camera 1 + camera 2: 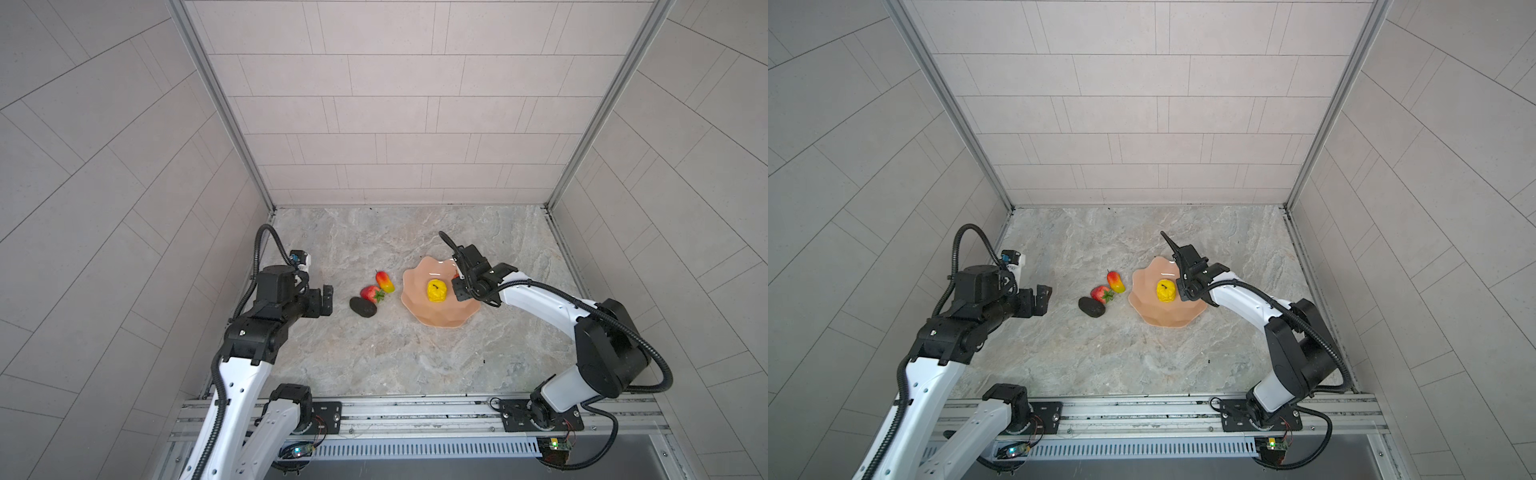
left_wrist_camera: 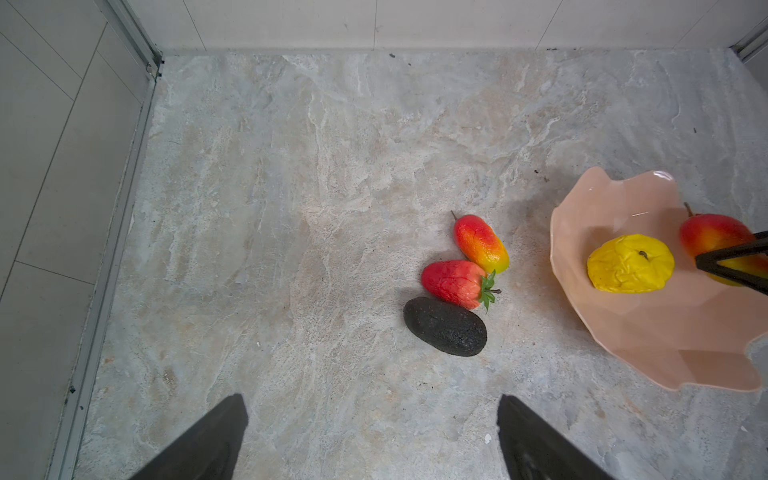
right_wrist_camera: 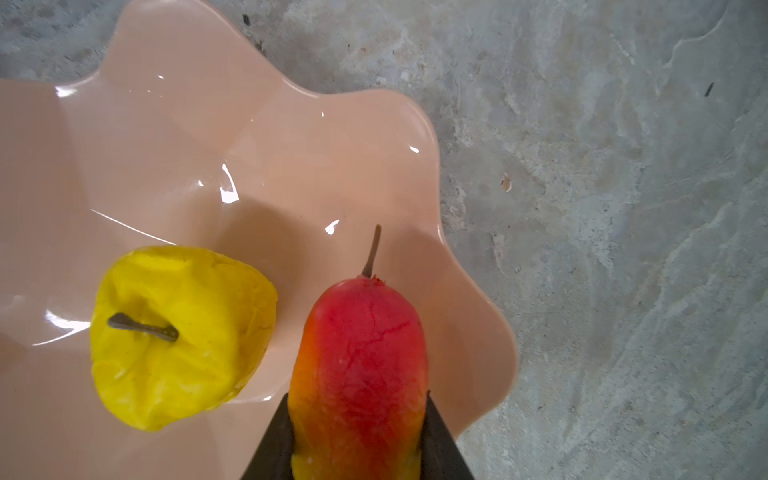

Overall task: Place and organize the fake fruits in the fruit bowl
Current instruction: 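Lift the mango into the bowl beside the apple and release, then reach the right gripper to the dark avocado and grasp it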

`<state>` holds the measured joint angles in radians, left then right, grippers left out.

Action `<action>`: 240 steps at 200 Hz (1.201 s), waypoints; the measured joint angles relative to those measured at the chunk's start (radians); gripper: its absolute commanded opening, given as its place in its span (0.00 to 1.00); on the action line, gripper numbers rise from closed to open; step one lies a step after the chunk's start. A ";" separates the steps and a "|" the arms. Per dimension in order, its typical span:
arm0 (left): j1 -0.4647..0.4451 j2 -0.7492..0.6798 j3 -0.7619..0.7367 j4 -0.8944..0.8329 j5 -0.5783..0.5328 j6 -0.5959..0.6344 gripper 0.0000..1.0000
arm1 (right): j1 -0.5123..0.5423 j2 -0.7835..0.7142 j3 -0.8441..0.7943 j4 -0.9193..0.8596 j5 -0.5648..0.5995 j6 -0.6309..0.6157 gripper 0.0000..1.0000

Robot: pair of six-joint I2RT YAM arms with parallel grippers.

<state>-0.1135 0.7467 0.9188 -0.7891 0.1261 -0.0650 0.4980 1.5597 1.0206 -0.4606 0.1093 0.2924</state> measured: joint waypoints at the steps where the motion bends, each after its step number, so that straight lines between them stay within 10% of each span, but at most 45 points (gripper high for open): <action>1: 0.000 -0.001 0.001 -0.002 0.000 0.000 1.00 | 0.000 0.002 0.000 0.001 0.000 0.000 0.08; 196: 0.000 -0.021 0.037 -0.060 0.001 0.003 1.00 | 0.006 0.026 0.003 0.024 0.013 -0.004 0.52; 240: 0.000 -0.024 0.037 -0.063 0.002 0.003 1.00 | 0.063 -0.072 0.076 -0.071 0.069 -0.039 0.88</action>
<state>-0.1135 0.7223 0.9554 -0.8520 0.1276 -0.0620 0.5613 1.4876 1.0962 -0.5316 0.1783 0.2531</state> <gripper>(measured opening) 0.996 0.796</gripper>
